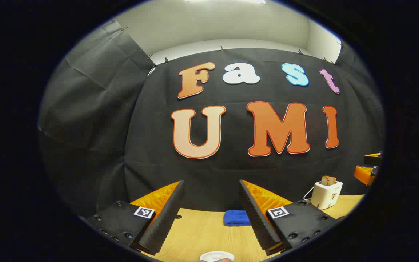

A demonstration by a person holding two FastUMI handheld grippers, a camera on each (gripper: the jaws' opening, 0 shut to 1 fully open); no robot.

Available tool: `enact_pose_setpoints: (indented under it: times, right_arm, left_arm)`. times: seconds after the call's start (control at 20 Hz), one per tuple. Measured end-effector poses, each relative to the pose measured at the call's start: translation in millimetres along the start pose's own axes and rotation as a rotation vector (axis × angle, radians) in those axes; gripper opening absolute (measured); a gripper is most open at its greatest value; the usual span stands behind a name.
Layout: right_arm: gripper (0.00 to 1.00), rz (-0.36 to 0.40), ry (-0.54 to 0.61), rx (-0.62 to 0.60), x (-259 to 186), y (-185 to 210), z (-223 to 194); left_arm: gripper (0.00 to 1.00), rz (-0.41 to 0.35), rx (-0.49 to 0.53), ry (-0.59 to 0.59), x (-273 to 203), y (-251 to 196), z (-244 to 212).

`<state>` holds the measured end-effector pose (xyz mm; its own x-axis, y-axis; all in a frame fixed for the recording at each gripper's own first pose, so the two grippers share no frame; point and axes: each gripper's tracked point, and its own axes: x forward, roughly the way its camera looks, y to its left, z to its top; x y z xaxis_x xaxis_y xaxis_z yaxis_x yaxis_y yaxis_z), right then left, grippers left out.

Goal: Open the teacup lid with one hand, grasp the water bottle and pour water into the teacup with the other hand; after pouring, place the water bottle on the coaster and then close the teacup lid.

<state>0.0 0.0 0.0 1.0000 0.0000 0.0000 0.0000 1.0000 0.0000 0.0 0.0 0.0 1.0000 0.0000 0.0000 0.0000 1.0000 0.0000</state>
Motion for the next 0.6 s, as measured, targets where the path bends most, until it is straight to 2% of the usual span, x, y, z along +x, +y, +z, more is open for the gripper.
enact_pose_setpoints:
  times: [0.25,0.6]
  right_arm:
    - [0.97,0.003,0.004,-0.035,-5,5,-1]
    - [0.97,0.037,0.009,-0.031,-6,15,-8]
  left_arm:
    - [0.99,-0.026,0.004,0.015,10,-9,-7]
    - [0.99,-0.016,0.019,0.044,10,-4,-18]
